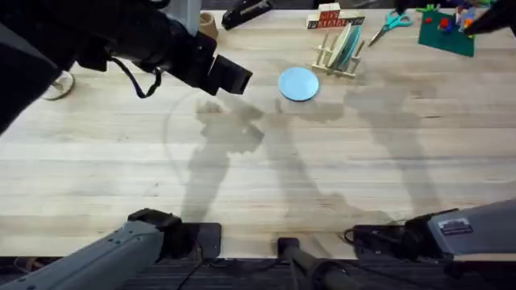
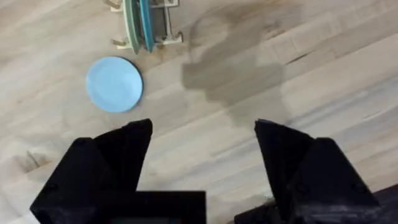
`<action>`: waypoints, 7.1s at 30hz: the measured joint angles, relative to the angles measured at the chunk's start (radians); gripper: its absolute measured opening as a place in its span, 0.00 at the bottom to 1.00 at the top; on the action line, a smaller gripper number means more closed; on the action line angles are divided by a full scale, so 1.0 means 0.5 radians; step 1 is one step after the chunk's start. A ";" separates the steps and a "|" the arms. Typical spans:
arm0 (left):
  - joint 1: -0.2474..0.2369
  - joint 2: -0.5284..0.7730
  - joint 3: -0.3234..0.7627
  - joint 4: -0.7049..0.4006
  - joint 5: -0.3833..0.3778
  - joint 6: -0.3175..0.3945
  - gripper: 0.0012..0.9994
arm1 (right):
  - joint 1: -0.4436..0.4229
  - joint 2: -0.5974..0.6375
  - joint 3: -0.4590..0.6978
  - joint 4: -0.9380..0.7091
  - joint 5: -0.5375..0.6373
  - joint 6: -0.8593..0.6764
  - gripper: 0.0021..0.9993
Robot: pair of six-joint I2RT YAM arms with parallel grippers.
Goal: Pick up the plates from the table one by one and place each into a slot on the dish rack.
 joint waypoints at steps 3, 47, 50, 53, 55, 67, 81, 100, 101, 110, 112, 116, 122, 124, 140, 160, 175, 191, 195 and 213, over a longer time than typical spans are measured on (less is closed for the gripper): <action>0.000 0.000 0.000 0.000 0.012 -0.014 0.99 | -0.004 -0.147 -0.150 0.046 -0.001 -0.004 0.99; 0.000 0.016 0.001 0.308 0.570 -0.527 0.04 | -0.529 -0.959 -1.730 0.990 -1.485 -0.881 1.00; 0.000 0.086 0.004 0.422 0.732 -0.638 0.04 | -0.529 -0.959 -1.731 1.003 -1.488 -0.883 0.99; 0.000 0.204 0.005 0.489 0.945 -0.695 0.04 | -0.529 -0.960 -1.731 1.004 -1.489 -0.886 1.00; 0.000 0.295 0.005 0.538 1.085 -0.719 0.04 | -0.529 -0.960 -1.731 1.004 -1.489 -0.886 1.00; 0.000 0.745 0.005 0.921 1.542 -0.839 0.04 | -0.529 -0.960 -1.731 1.005 -1.489 -0.887 1.00; 0.045 1.179 0.005 1.325 1.689 -0.990 0.04 | -0.529 -0.960 -1.731 1.005 -1.489 -0.887 1.00; 0.055 1.550 0.005 1.527 1.698 -1.114 0.04 | -0.529 -0.960 -1.731 1.006 -1.488 -0.888 1.00; 0.055 1.563 0.005 1.545 1.698 -1.122 0.04 | -0.529 -0.960 -1.731 1.005 -1.488 -0.888 1.00; 0.055 1.617 0.005 1.593 1.695 -1.198 0.04 | -0.529 -0.960 -1.731 1.005 -1.488 -0.888 1.00; 0.055 1.617 0.005 1.596 1.688 -1.216 0.04 | -0.529 -0.960 -1.731 1.005 -1.488 -0.888 1.00; 0.055 1.617 0.005 1.596 1.681 -1.231 0.04 | -0.529 -0.960 -1.731 1.005 -1.487 -0.888 1.00; 0.055 1.644 0.013 1.598 1.681 -1.241 0.04 | -0.529 -0.960 -1.731 1.005 -1.487 -0.888 1.00; 0.053 1.679 0.019 1.605 1.680 -1.242 0.04 | -0.529 -0.960 -1.731 1.004 -1.488 -0.888 1.00; 0.032 1.797 0.020 1.656 1.571 -1.317 0.04 | -0.529 -0.960 -1.731 0.999 -1.488 -0.888 1.00; 0.032 1.838 0.054 1.556 1.485 -1.390 0.04 | -0.529 -0.960 -1.731 0.990 -1.488 -0.888 1.00; 0.030 1.838 0.055 1.558 1.476 -1.390 0.04 | -0.529 -0.960 -1.731 0.983 -1.488 -0.887 1.00; 0.024 1.838 0.060 1.568 1.447 -1.388 0.04 | -0.529 -0.960 -1.731 0.983 -1.487 -0.888 1.00; 0.023 1.838 0.060 1.573 1.439 -1.387 0.04 | -0.529 -0.960 -1.731 0.983 -1.488 -0.888 0.99; 0.023 1.838 0.060 1.573 1.434 -1.373 0.04 | -0.529 -0.954 -1.731 0.983 -1.488 -0.887 1.00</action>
